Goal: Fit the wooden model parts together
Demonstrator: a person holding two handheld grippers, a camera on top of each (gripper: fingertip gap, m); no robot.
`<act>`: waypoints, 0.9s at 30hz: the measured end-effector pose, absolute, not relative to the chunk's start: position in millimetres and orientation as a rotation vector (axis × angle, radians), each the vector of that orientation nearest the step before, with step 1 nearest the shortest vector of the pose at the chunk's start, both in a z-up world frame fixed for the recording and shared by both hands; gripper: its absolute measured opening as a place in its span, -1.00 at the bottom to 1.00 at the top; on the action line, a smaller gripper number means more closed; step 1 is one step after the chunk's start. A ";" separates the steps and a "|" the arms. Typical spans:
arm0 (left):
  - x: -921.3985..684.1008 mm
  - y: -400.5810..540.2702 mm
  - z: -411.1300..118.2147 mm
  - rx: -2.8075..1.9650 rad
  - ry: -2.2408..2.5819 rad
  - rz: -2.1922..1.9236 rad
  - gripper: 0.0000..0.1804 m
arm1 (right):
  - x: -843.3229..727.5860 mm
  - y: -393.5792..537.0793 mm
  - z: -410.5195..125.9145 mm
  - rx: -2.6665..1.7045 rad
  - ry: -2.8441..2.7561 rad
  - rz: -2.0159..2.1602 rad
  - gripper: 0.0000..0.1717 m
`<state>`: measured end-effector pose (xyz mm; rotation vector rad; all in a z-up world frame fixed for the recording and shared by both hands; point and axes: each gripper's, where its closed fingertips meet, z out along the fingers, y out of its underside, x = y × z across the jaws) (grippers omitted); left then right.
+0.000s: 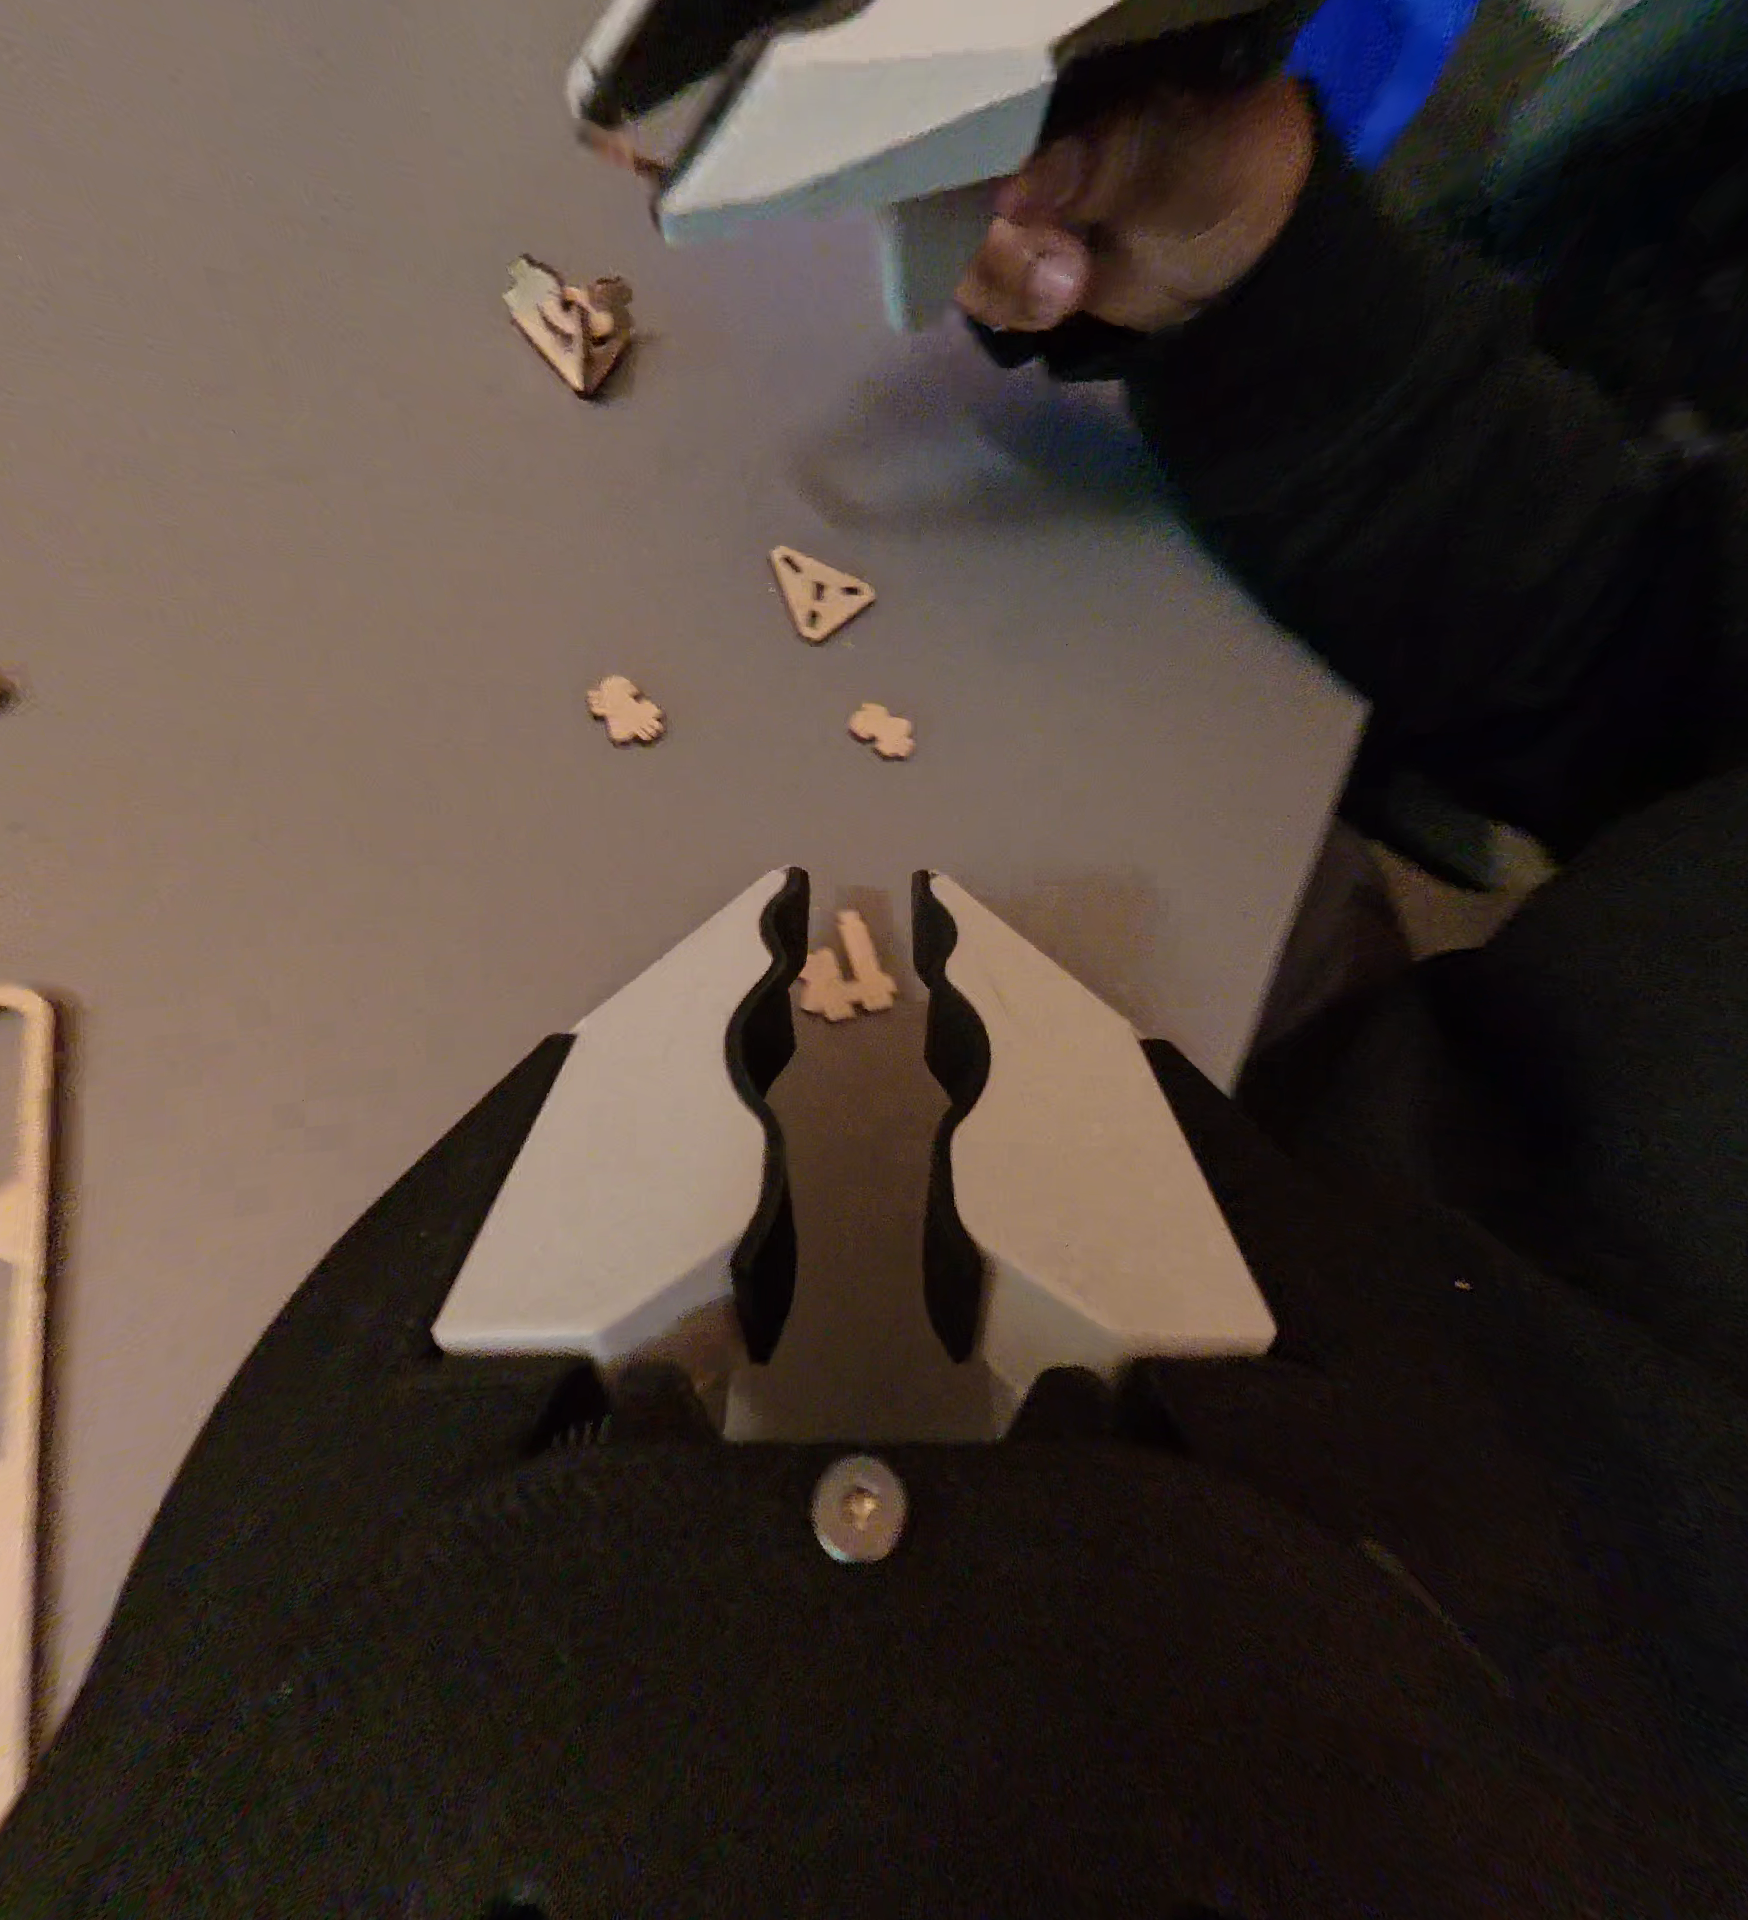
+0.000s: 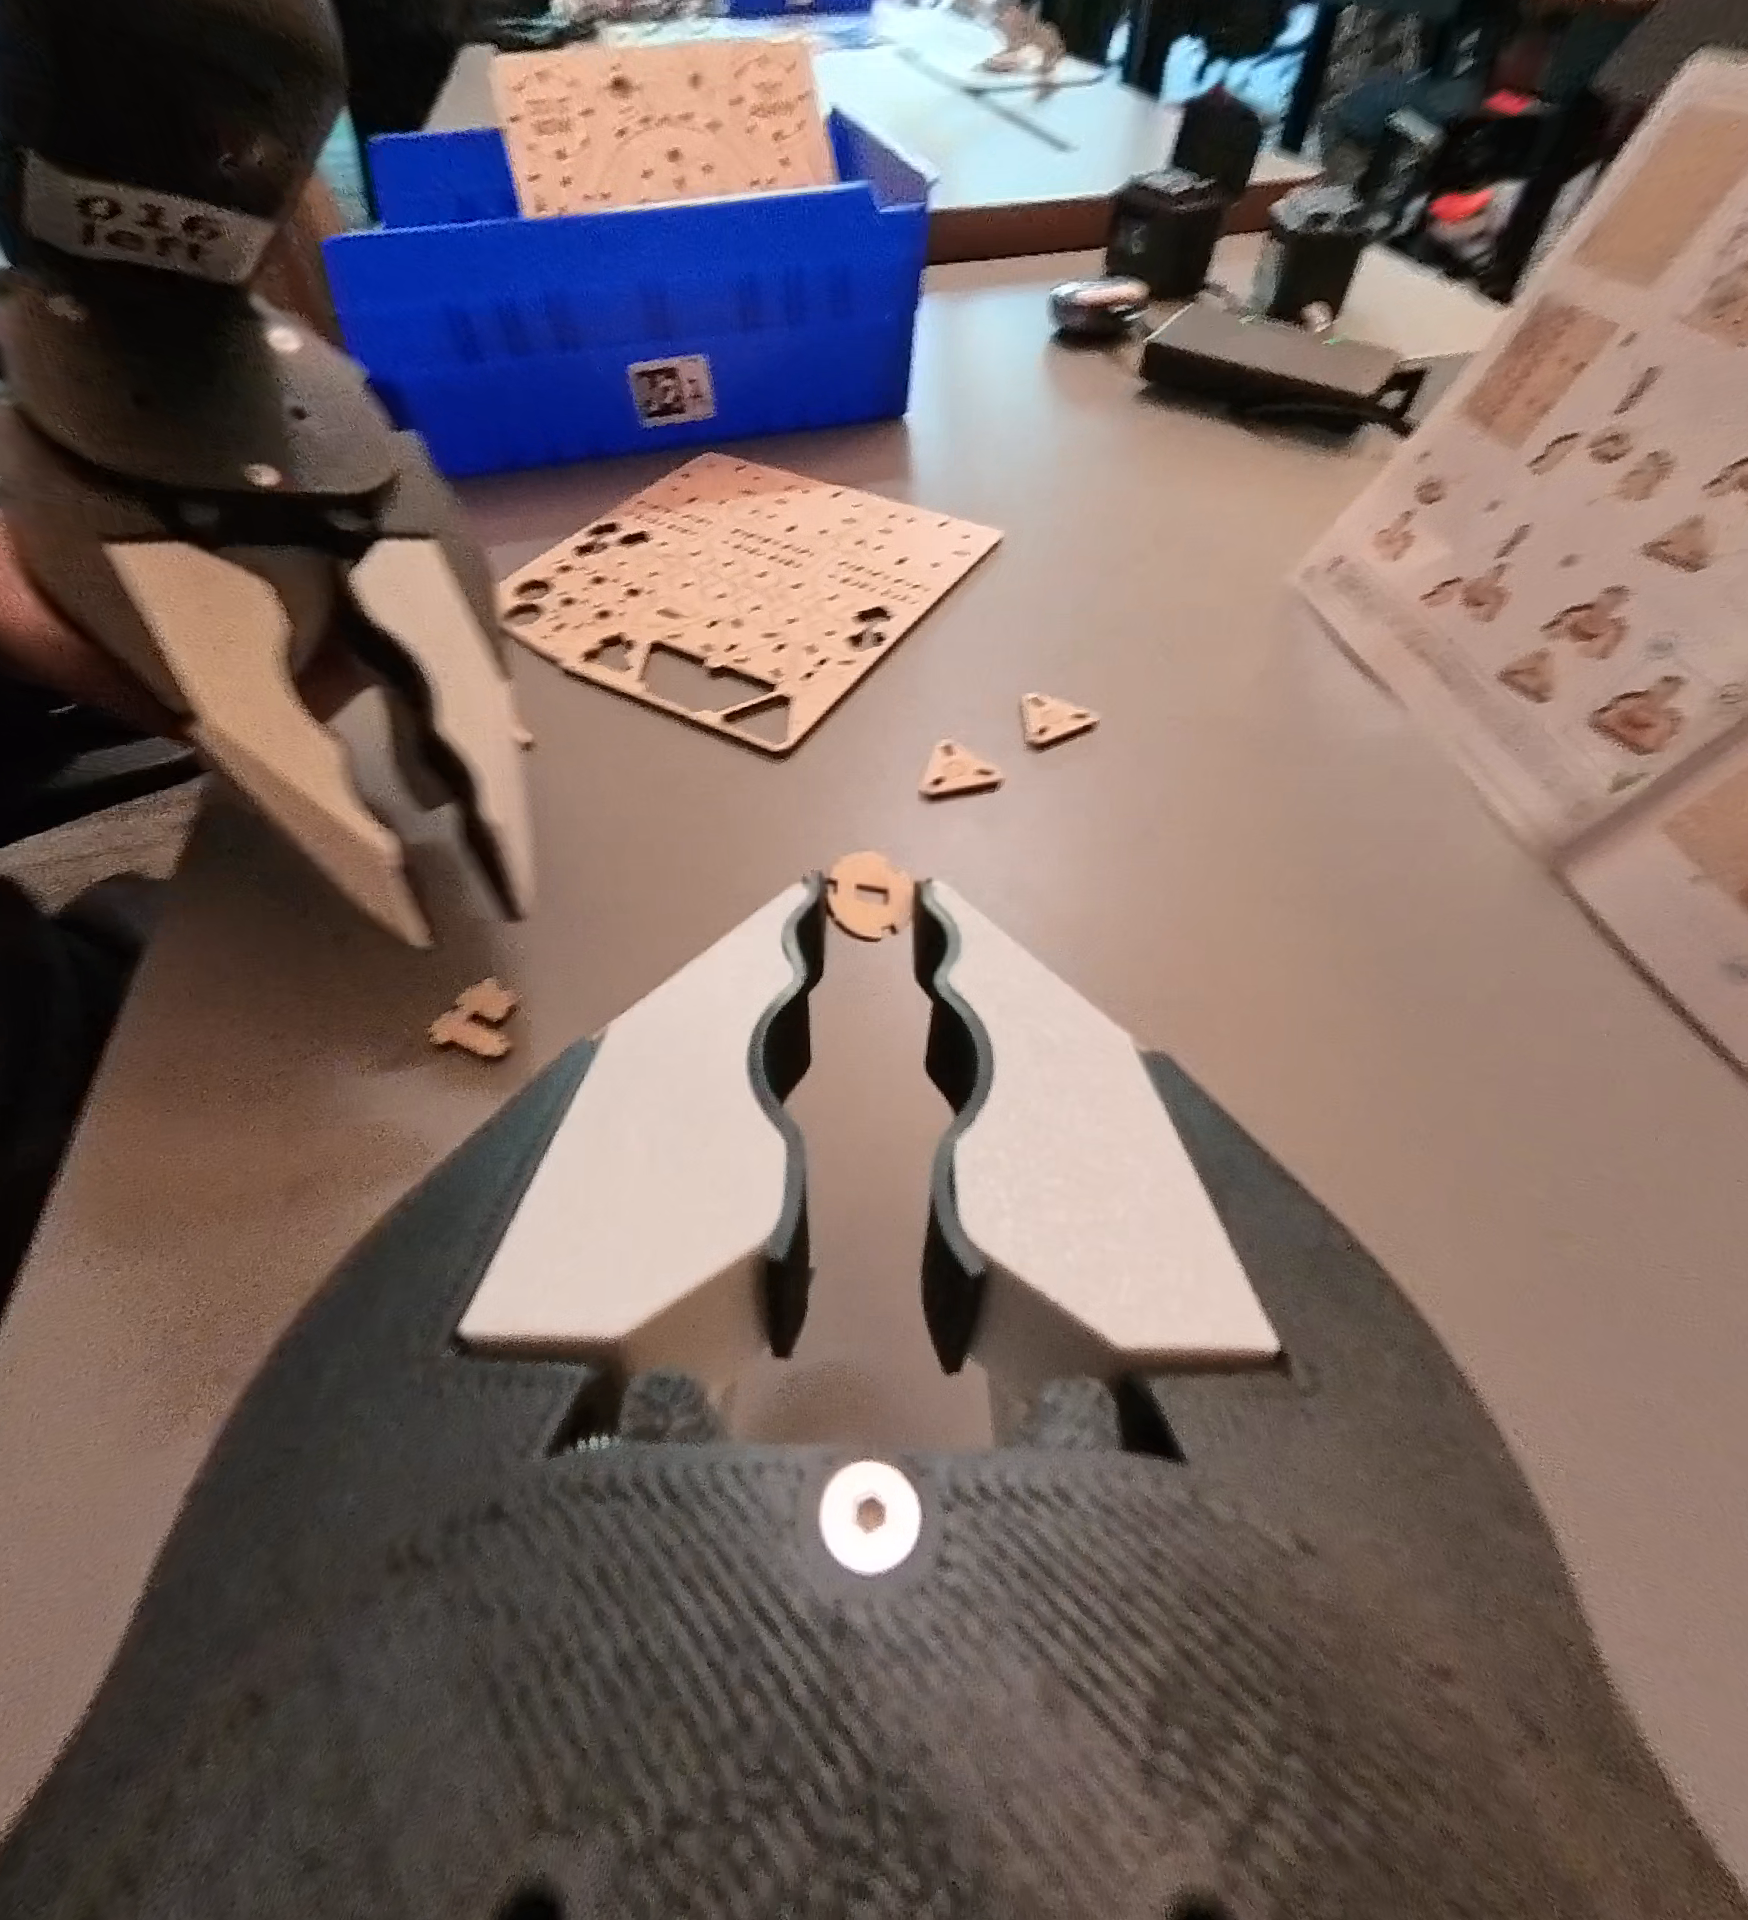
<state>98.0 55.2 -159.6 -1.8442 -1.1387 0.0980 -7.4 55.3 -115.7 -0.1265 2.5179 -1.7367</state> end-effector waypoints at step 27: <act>41.7 34.6 -126.8 -1.878 -0.997 0.205 -0.93 | -28.7 61.1 -119.9 0.120 2.381 -1.709 -0.82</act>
